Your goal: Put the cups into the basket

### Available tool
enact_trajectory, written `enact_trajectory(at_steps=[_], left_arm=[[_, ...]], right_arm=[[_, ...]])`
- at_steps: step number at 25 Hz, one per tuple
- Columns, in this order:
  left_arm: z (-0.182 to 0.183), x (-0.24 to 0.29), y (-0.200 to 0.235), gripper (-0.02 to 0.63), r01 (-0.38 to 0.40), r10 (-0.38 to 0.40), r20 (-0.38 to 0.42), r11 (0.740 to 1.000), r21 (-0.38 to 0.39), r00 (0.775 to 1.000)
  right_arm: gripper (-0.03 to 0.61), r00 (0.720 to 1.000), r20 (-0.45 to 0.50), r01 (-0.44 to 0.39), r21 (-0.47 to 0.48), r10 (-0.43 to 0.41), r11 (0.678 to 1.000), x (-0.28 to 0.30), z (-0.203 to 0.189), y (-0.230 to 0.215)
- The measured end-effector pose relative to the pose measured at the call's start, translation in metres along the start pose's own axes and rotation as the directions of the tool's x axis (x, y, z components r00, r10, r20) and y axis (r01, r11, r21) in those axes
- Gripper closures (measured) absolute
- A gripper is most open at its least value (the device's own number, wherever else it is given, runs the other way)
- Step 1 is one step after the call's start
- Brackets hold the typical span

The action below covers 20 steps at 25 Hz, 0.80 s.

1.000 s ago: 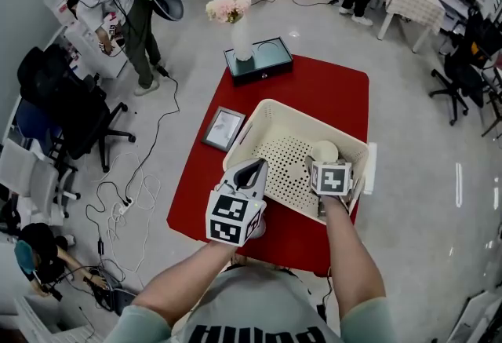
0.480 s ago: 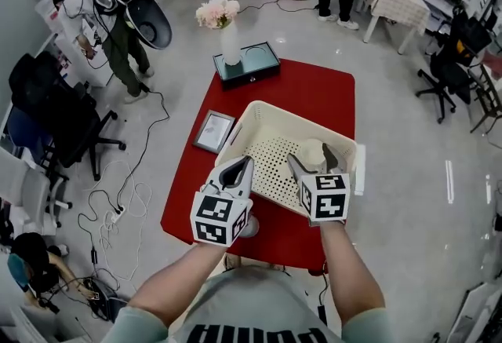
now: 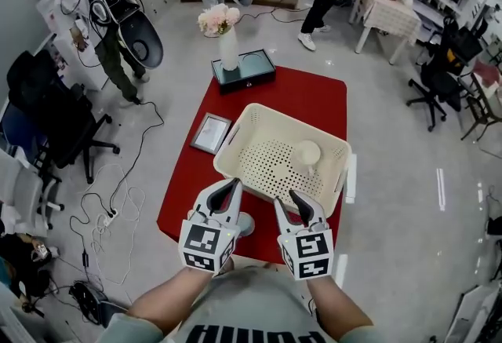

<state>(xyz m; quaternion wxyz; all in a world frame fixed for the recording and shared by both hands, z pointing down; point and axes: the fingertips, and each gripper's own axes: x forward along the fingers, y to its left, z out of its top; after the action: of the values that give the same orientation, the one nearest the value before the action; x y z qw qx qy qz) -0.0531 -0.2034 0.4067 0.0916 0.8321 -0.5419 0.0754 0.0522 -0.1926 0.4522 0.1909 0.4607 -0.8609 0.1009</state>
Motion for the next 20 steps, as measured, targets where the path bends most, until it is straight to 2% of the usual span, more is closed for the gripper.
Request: enact_trajectory(at_steps=[2, 5, 12, 20], left_arm=[[-0.004, -0.013, -0.006, 0.606, 0.009, -0.009, 0.009, 1.0, 0.017, 1.0], [-0.012, -0.032, -0.017, 0.606, 0.019, -0.019, 0.015, 0.999, 0.039, 1.0], [-0.049, -0.057, -0.029, 0.606, 0.039, -0.039, -0.051, 0.999, -0.002, 0.998], [-0.056, -0.07, -0.034, 0.606, 0.059, -0.058, -0.06, 0.998, 0.003, 0.997]], right_arm=[[0.498, 1.0, 0.001, -0.009, 0.002, 0.009, 1.0, -0.011, -0.008, 0.013], [0.543, 1.0, 0.001, -0.022, 0.005, 0.022, 1.0, -0.024, -0.018, 0.028], [0.555, 0.999, -0.019, -0.038, 0.01, 0.038, 0.999, -0.038, -0.035, 0.051], [0.555, 0.999, -0.026, -0.031, 0.025, 0.032, 0.999, -0.042, -0.042, 0.061]])
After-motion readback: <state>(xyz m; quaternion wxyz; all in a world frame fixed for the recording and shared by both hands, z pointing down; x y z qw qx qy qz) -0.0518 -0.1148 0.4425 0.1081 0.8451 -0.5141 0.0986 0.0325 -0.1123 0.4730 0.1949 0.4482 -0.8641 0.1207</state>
